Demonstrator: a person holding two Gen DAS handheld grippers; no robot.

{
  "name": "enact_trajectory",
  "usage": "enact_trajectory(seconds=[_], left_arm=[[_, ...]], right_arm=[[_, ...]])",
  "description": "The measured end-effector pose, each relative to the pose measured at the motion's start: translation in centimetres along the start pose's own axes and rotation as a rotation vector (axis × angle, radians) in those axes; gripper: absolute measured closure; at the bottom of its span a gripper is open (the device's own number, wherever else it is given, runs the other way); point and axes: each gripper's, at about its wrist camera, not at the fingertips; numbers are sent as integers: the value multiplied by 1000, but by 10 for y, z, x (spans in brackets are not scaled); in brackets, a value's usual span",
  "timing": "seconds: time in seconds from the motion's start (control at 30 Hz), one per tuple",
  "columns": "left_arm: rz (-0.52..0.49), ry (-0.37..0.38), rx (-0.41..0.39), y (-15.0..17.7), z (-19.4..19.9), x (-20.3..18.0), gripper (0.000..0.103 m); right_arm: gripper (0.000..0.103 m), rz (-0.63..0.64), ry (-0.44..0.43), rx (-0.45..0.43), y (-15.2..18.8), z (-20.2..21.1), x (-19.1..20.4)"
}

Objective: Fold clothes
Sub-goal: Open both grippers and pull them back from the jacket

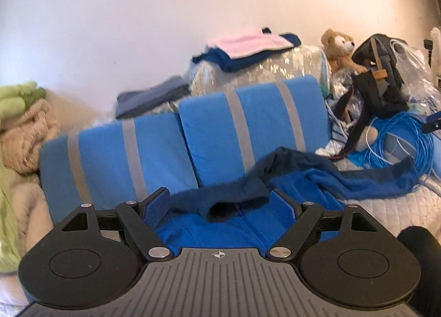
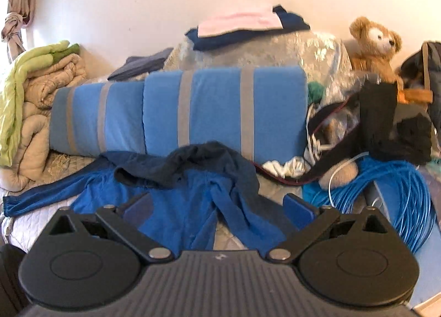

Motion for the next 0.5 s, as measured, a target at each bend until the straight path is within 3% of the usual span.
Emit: enact_trajectory(seconds=[0.33, 0.5], left_arm=[[-14, 34, 119, 36, -66, -17, 24], [-9, 47, 154, 48, -88, -23, 24]], right_arm=[[0, 19, -43, 49, 37, -39, -23], [0, 95, -4, 91, 49, -63, -27]])
Point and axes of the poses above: each gripper's, at about its wrist camera, not at the fingertips, and z roughly against the way its jaws point, x to its left, y to its underside, and after that the axes turned 15 degrees about -y, right-handed
